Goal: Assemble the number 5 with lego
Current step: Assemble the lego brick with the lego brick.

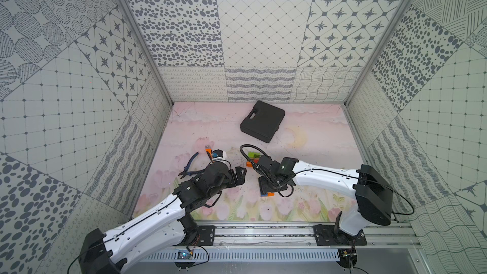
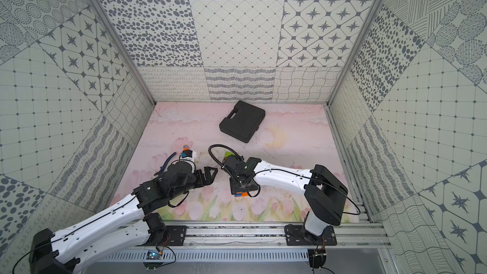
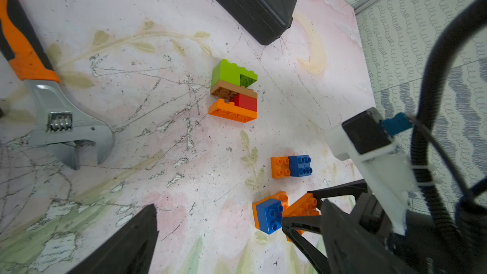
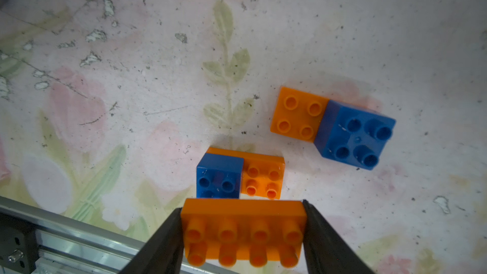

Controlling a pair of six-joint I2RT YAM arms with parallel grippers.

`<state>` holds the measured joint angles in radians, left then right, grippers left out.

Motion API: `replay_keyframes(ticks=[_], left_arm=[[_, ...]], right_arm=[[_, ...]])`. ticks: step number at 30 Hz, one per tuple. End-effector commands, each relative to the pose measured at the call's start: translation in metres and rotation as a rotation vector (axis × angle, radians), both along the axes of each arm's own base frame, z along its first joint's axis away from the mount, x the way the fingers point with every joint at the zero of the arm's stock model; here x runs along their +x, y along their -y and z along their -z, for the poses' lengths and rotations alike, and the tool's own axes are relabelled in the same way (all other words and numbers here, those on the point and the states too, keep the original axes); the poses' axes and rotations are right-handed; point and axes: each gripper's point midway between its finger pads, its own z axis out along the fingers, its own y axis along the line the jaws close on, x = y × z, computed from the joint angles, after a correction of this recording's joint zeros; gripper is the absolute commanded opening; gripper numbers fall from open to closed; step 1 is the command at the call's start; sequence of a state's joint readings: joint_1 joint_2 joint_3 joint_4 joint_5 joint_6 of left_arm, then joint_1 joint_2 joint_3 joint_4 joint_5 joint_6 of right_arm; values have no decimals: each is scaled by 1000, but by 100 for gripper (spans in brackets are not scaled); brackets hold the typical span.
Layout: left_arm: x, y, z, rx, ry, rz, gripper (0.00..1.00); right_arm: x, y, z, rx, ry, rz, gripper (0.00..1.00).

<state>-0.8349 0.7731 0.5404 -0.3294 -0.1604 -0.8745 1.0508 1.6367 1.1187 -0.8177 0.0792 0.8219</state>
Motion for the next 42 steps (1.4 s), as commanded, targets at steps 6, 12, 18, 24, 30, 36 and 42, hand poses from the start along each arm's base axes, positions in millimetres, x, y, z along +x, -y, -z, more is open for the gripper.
replay_keyframes(ticks=[6,12,18,24,30,36,42], left_arm=[[-7,-47,7,35,11,-159,100],[-8,-45,8,32,6,-150,100],[-8,-44,9,29,0,-146,100],[-9,-45,11,38,-1,-146,100],[-8,-45,11,33,0,-148,100],[-9,-44,12,28,-6,-144,100],[-9,-44,12,27,-6,-149,100]], right_arm=[[1,-4,4,-40,2,-10,61],[-1,-9,10,-56,-11,-21,61],[-1,-8,16,-76,-22,8,60],[-3,-5,25,-102,-41,33,59],[-7,2,35,-137,-67,56,59],[-7,10,39,-190,-63,57,58],[-9,15,45,-223,-70,59,59]])
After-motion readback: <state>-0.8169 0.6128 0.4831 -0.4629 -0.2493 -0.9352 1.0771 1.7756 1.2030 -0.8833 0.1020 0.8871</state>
